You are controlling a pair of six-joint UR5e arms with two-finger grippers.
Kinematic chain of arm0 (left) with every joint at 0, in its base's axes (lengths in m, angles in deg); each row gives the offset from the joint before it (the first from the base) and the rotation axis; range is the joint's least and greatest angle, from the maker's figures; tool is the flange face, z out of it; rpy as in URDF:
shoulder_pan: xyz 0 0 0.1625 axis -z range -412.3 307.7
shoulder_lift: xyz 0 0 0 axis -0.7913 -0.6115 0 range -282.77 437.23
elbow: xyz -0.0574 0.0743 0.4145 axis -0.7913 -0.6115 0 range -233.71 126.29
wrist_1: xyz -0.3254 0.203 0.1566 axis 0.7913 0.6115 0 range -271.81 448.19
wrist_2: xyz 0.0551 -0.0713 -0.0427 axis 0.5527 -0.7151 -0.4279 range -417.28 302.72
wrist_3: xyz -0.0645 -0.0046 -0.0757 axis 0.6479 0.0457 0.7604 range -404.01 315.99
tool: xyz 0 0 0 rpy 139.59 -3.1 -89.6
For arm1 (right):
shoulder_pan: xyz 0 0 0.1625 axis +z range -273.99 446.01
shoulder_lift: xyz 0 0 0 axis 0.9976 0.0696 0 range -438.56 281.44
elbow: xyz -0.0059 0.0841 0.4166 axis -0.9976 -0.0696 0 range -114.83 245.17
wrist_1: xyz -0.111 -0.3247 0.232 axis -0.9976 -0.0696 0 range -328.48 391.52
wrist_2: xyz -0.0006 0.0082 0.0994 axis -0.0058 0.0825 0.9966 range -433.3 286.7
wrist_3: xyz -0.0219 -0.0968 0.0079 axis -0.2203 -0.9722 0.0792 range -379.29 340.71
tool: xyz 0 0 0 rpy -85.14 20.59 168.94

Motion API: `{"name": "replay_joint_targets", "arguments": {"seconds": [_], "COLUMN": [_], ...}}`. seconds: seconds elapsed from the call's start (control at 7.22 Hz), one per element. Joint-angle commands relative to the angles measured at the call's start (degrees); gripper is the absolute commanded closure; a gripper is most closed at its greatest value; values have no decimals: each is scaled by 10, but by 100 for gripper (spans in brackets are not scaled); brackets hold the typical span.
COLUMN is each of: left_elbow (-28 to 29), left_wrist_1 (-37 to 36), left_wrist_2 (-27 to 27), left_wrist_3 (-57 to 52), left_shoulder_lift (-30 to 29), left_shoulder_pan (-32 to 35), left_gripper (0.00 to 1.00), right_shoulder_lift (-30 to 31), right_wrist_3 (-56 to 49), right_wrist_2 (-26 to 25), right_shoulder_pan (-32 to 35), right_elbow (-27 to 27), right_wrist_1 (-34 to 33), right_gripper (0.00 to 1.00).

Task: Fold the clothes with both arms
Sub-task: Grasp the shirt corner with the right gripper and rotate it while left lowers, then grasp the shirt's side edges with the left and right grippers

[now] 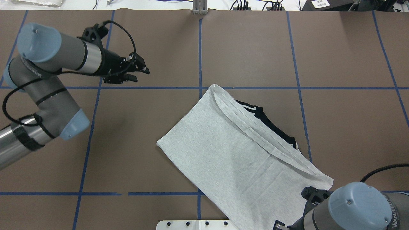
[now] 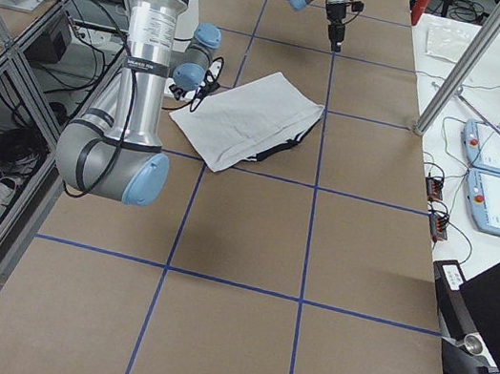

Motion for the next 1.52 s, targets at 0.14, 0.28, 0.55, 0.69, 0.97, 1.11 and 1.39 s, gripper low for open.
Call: {"name": "replay_joint_targets", "arguments": {"seconds": [0.14, 0.28, 0.55, 0.69, 0.97, 1.11, 1.39], "left_elbow": [-62, -60, -59, -57, -52, -51, -52], "left_wrist_1": [-18, -60, -91, -92, -92, -92, -105], "left_wrist_2": [67, 97, 103, 103, 104, 113, 115], "left_wrist_3": [156, 160, 161, 161, 160, 159, 152], "left_shoulder_lift": [47, 44, 43, 44, 42, 41, 40], "left_shoulder_pan": [-156, -185, -197, -201, -201, -200, -184], "left_gripper": [27, 27, 29, 37, 67, 73, 100], "right_shoulder_lift": [-83, -130, -146, -147, -147, -146, -145], "right_wrist_3": [-6, -8, -39, -40, -39, -39, -37], "right_wrist_2": [-48, -69, -99, -99, -97, -97, -97], "right_shoulder_pan": [174, 235, 250, 250, 250, 250, 253], "right_elbow": [-54, -99, -125, -126, -124, -125, -122], "right_wrist_1": [0, 0, 0, 0, 0, 0, -2], "right_gripper": [0, 0, 0, 0, 0, 0, 0]}}
